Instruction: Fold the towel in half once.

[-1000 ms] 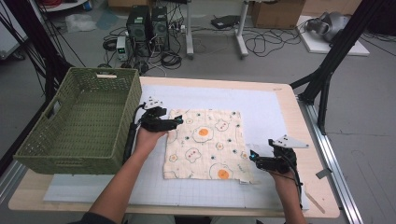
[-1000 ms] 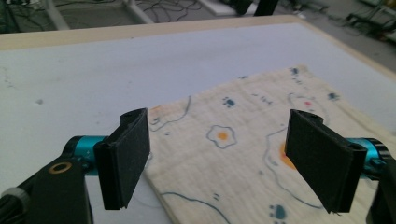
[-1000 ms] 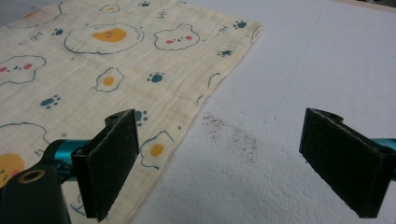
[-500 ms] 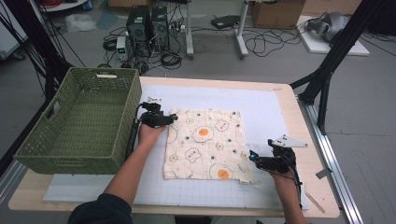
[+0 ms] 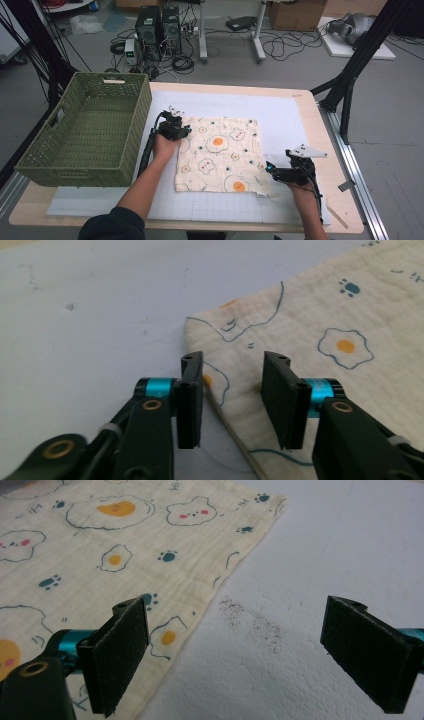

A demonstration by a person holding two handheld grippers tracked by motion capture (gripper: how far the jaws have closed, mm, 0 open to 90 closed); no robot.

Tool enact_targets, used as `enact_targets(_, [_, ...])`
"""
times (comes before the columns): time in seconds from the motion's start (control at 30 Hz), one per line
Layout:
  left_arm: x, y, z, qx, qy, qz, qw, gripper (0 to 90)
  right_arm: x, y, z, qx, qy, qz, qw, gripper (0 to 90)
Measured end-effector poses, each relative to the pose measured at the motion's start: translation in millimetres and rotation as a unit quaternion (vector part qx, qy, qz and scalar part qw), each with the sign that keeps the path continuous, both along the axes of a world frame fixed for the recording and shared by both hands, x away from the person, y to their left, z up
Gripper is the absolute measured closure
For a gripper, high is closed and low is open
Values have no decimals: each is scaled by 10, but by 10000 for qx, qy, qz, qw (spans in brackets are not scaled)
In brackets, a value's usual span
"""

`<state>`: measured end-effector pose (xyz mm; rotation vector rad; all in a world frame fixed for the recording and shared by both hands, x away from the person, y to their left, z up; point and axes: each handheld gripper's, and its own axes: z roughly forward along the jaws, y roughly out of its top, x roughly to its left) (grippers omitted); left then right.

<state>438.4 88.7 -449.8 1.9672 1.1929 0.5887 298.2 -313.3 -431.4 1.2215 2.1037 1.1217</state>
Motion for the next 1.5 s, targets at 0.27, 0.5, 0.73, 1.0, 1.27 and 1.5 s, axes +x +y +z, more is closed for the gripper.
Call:
enact_targets(0.27, [0, 7, -9, -275, 74, -10, 9996, 858, 27, 26, -4, -201, 42, -76, 9998, 117])
enact_targets(0.5, [8, 60, -11, -567, 176, -22, 9982, 863, 147, -2, 70, 51, 57, -114, 9999, 117])
enact_targets(0.73, [8, 105, -10, -791, 261, 44, 9965, 859, 560, 35, 132, -62, 243, -131, 9996, 116])
enact_targets(1.0, [12, 101, -19, -839, 301, 90, 9960, 855, 1065, 228, 78, -249, 877, -110, 9958, 150])
enact_targets(1.27, [14, 89, -21, -865, 349, 177, 9955, 840, 1285, 325, -38, -196, 1033, -34, 9945, 400])
enact_targets(1.5, [21, 103, -27, -1017, 427, 236, 9936, 854, 1357, 446, -84, -456, 1012, -113, 9938, 600])
